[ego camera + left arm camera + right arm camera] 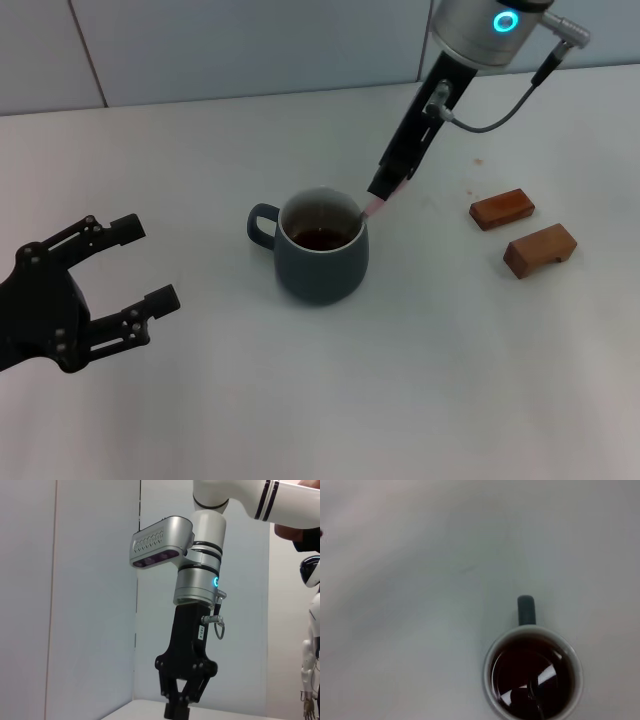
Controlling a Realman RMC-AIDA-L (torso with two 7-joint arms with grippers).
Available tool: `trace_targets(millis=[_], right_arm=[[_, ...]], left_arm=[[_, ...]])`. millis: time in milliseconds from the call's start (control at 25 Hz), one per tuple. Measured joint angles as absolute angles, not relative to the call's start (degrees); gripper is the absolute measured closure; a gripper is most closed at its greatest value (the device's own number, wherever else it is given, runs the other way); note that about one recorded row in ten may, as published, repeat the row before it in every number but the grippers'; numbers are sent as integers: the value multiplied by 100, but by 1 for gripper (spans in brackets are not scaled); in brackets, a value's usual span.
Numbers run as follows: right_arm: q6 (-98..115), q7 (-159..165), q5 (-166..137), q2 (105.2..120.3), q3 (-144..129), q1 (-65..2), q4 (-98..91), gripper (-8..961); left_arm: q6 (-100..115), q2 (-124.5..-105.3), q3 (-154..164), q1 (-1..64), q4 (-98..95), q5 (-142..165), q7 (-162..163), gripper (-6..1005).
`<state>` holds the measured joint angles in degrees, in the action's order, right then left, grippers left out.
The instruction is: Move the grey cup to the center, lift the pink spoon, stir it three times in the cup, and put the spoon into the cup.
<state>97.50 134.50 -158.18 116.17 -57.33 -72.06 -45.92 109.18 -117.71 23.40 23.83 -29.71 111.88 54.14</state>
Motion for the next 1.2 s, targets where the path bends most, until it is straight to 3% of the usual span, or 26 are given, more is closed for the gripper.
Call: trace_targets(millis=[320,560,600,680,800,960,1000,1200], right_arm=[[9602,13474,-15837,11632,-5731,-7207,-4462,845],[9267,13390,-15810,11741,-5730,-7100,-4518,845],[9090,13311,-15776,11845,-5730,-6933,-4806,809],[9034,13264,-15696,11884,-5732,-6806,-5006,738],[8849,13004,-15017,11933,-5743,-6162,-5731,624],[8581,12261,-13017,11882,-5681,-4815,-6794,452],[8486,11538,-11907,11816,-5603,-4029,-6977,452],[8516,10435,-10768,11720,-5172,-3091,-6481,451]], left_arm=[[10926,-11777,2338,2399,-2971,11179,5414,162],[10931,-11768,2345,2415,-2971,11179,5414,163],[10931,-11768,2345,2415,-2971,11179,5414,163],[10931,-11768,2345,2415,-2971,11179,5414,163],[10930,-11764,2346,2417,-2971,11179,5414,163],[10862,-11720,2345,2436,-2971,11181,5515,163],[10789,-11653,2382,2544,-2971,11214,5771,163],[10593,-11529,2443,2753,-2972,11283,6157,163]])
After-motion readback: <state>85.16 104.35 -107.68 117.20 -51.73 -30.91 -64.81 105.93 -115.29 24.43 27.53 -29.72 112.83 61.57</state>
